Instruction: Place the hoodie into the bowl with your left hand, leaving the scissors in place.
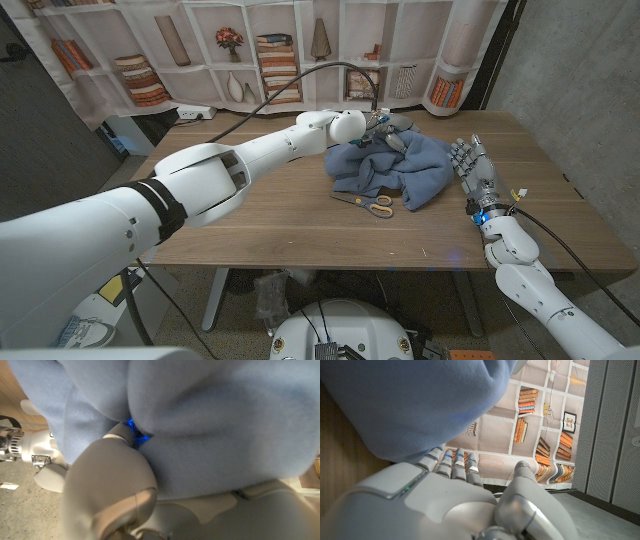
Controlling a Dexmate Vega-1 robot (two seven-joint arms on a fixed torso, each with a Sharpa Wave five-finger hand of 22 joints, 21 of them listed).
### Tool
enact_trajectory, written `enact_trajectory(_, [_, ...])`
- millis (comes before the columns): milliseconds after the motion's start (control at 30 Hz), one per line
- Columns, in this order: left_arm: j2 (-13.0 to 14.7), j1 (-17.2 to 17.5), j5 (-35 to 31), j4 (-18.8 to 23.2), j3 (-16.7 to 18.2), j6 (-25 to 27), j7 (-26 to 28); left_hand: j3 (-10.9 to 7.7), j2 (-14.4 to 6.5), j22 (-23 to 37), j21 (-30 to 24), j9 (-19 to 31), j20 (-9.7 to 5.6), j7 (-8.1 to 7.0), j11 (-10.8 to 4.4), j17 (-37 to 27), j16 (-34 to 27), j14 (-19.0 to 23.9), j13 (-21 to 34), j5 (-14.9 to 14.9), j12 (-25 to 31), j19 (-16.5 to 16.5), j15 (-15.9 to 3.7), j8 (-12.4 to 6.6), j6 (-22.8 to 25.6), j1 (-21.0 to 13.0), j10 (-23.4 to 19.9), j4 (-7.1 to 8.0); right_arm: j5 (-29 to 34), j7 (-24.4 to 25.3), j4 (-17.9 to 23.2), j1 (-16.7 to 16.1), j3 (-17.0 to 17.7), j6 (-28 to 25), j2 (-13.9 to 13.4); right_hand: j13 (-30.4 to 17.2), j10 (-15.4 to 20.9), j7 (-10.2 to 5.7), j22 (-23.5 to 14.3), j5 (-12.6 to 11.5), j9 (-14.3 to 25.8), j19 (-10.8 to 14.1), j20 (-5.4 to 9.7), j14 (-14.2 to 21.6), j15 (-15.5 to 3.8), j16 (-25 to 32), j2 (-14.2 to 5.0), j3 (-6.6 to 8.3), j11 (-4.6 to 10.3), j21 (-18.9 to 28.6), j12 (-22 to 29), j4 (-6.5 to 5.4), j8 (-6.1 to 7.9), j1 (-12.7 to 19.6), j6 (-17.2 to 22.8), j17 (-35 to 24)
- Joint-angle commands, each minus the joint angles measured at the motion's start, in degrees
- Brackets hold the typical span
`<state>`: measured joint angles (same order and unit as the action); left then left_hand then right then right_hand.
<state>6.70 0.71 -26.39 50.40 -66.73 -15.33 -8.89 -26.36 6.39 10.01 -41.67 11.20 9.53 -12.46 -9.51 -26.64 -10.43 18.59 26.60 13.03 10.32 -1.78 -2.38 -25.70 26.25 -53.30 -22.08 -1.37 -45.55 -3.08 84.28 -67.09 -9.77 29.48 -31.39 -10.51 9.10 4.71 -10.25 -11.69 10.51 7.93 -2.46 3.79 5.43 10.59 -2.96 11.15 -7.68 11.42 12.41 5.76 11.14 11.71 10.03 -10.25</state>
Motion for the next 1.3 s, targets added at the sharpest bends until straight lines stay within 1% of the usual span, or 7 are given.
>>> enact_trajectory(33, [0.2, -0.2, 0.2, -1.2, 0.4, -0.8, 0.7, 1.01, 0.5, 0.2, 0.9, 0.2, 0.23, 0.03, 0.57, 0.7, -0.2, -1.4, -0.4, 0.6, 0.3, 0.9, -1.17, 1.1, -1.5, 1.6, 1.5, 0.47, 0.2, 0.2, -0.2, 0.5, -0.3, -0.5, 0.1, -0.3, 0.4, -0.43, -0.3, 0.2, 0.3, 0.1, -0.35, 0.2, 0.13, 0.0, -0.18, 0.2, 0.02, 0.1, 0.0, 0.19, 0.02, 0.2, 0.1, -0.2])
enact_trajectory(233, [0.1, -0.2, 0.3, -1.9, 0.4, -1.4, 1.2, 2.86, 1.4, 0.2, 2.5, 0.3, 0.38, 0.27, 0.65, 2.1, -0.2, -4.1, -1.2, 1.7, 0.4, 1.8, -0.69, 4.12, -6.7, 4.3, 4.2, 1.53, 0.4, 0.0, -0.5, 0.8, -0.5, -0.5, 0.1, -0.3, 0.4, -0.26, -0.3, 0.3, 0.3, 0.2, -0.32, 0.2, 0.11, 0.1, -0.18, 0.19, 0.06, 0.1, 0.0, 0.2, 0.01, 0.2, 0.1, -0.2])
enact_trajectory(500, [0.2, -0.2, 0.4, -1.8, 0.6, -1.6, 1.5, 5.39, 2.2, 0.2, 4.9, 0.4, 0.85, 1.24, 1.74, 4.0, -0.2, -7.6, -2.6, 3.5, 0.3, 3.1, 0.23, 8.36, -13.8, 7.5, 8.9, 2.73, 0.3, 0.1, -0.6, 0.8, -0.5, -0.3, 0.3, -0.3, 0.5, -0.29, -0.3, 0.3, 0.3, 0.1, -0.34, 0.2, 0.14, 0.1, -0.18, 0.18, -0.01, 0.1, 0.0, 0.22, 0.0, 0.3, 0.1, -0.2])
enact_trajectory(900, [1.0, 0.5, 0.4, 0.7, 1.1, -0.3, 1.6, 9.18, 3.3, 0.2, 7.0, 0.7, 1.99, 1.87, 2.68, 5.3, -0.5, -9.5, -3.5, 4.2, 0.8, 4.7, 1.46, 9.5, -14.7, 13.5, 10.6, 5.33, 0.1, 0.2, -0.4, 0.2, -0.2, 0.2, 0.4, -0.3, 0.5, -0.29, -0.3, 0.3, 0.3, 0.2, -0.41, 0.2, 0.03, 0.0, -0.2, 0.17, 0.04, 0.1, 0.0, 0.25, 0.01, 0.3, 0.1, -0.2])
enact_trajectory(1000, [1.4, 0.7, 0.0, 1.6, 1.1, 0.2, 1.6, 10.94, 3.9, 0.2, 7.6, 0.7, 2.35, 2.27, 2.81, 5.8, -0.6, -10.0, -3.9, 4.5, 1.0, 4.8, 1.79, 9.66, -14.3, 15.7, 10.8, 6.08, 0.3, 0.1, -0.4, 0.1, -0.2, 0.3, 0.3, -0.3, 0.5, -0.28, -0.3, 0.3, 0.3, 0.1, -0.45, 0.1, 0.02, 0.0, -0.19, 0.16, 0.01, 0.1, 0.0, 0.27, 0.02, 0.3, 0.1, -0.2])
enact_trajectory(1267, [2.2, 0.7, -1.0, 3.1, 0.9, 0.4, 1.1, 13.13, 4.5, 0.2, 8.6, 0.6, 2.61, 2.48, 3.39, 6.5, -0.4, -11.5, -4.3, 4.8, 1.0, 5.1, 2.56, 10.16, -14.4, 17.8, 11.7, 6.59, 0.1, 0.3, 0.0, -0.2, -0.2, 0.3, 0.4, -0.3, 0.4, -0.21, -0.3, 0.3, 0.3, 0.1, -0.43, 0.2, 0.03, 0.0, -0.19, 0.14, 0.08, 0.1, 0.0, 0.28, 0.03, 0.3, 0.1, -0.2])
enact_trajectory(1300, [2.4, 0.7, -1.3, 3.5, 0.8, 0.5, 0.9, 14.83, 4.6, 0.2, 9.3, 0.6, 2.61, 2.6, 1.35, 7.1, -0.4, -12.2, -4.7, 5.1, 0.8, 5.2, 2.99, 10.76, -14.9, 18.9, 13.1, 6.64, 0.2, 0.2, 0.0, -0.2, -0.2, 0.4, 0.4, -0.3, 0.4, -0.25, -0.3, 0.3, 0.3, 0.1, -0.43, 0.2, 0.06, 0.0, -0.19, 0.14, 0.04, 0.1, 0.0, 0.28, 0.01, 0.3, 0.1, -0.2])
